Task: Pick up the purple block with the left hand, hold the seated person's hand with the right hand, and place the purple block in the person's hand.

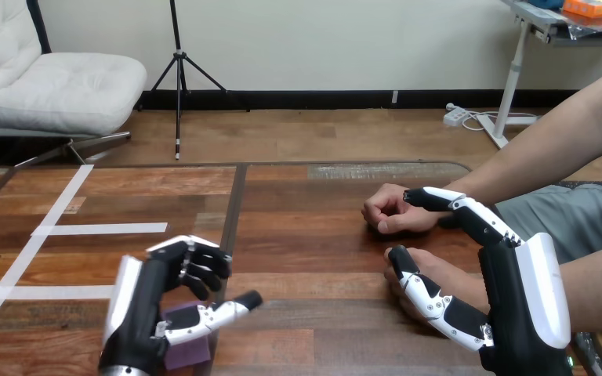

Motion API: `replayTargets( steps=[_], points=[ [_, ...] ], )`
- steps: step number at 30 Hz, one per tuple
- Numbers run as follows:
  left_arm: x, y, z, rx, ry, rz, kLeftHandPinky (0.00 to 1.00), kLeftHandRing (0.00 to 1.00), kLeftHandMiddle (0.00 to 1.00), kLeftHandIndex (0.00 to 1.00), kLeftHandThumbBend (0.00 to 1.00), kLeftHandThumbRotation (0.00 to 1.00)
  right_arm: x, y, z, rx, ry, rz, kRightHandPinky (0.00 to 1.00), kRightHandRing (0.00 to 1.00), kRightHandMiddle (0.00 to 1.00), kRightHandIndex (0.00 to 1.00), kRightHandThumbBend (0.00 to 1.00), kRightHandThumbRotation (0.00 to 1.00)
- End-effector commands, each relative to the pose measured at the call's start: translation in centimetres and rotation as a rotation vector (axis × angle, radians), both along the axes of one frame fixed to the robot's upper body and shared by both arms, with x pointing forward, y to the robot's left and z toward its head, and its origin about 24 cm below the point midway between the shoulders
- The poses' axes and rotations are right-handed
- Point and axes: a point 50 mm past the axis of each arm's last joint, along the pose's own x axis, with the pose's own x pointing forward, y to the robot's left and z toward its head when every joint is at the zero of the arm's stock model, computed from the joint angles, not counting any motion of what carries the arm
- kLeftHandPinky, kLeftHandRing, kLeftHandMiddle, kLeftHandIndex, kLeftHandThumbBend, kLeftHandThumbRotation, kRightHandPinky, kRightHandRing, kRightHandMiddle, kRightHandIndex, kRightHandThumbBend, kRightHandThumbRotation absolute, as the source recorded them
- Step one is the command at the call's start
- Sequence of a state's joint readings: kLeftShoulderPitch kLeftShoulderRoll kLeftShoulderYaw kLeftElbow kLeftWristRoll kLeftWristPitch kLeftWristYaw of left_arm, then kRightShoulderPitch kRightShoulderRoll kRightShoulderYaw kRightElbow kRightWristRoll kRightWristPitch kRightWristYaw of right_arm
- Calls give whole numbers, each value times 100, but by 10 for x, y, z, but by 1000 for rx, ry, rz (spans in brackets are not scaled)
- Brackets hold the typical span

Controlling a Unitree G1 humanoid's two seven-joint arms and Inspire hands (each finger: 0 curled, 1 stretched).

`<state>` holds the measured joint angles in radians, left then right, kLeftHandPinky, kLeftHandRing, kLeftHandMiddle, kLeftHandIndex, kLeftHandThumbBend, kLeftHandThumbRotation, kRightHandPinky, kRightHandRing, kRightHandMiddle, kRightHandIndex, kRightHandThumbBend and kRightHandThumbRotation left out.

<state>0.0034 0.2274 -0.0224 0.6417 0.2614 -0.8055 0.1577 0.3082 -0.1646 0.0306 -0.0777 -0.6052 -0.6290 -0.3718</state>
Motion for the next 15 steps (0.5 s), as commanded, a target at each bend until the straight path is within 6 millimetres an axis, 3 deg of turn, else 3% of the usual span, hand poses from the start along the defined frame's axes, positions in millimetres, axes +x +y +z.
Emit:
replayTargets(
  steps=[1, 3, 11, 15],
  points=[
    [10, 5, 21, 110, -52, -76, 50, 60, 66, 65, 94, 35, 9, 1, 17, -6, -84, 7, 64, 73, 73, 71, 49, 34],
    [10, 7, 23, 170, -39, -91, 57, 68, 73, 73, 97, 40, 9, 1, 17, -6, -83, 6, 65, 73, 73, 71, 50, 34],
    [7, 13, 30, 402, 17, -158, 69, 82, 87, 87, 100, 52, 9, 1, 17, -9, -81, 3, 65, 73, 73, 71, 50, 33],
    [6, 16, 34, 527, 47, -198, 80, 91, 95, 95, 100, 60, 9, 1, 17, -12, -81, 4, 66, 73, 73, 71, 50, 34]
  ],
)
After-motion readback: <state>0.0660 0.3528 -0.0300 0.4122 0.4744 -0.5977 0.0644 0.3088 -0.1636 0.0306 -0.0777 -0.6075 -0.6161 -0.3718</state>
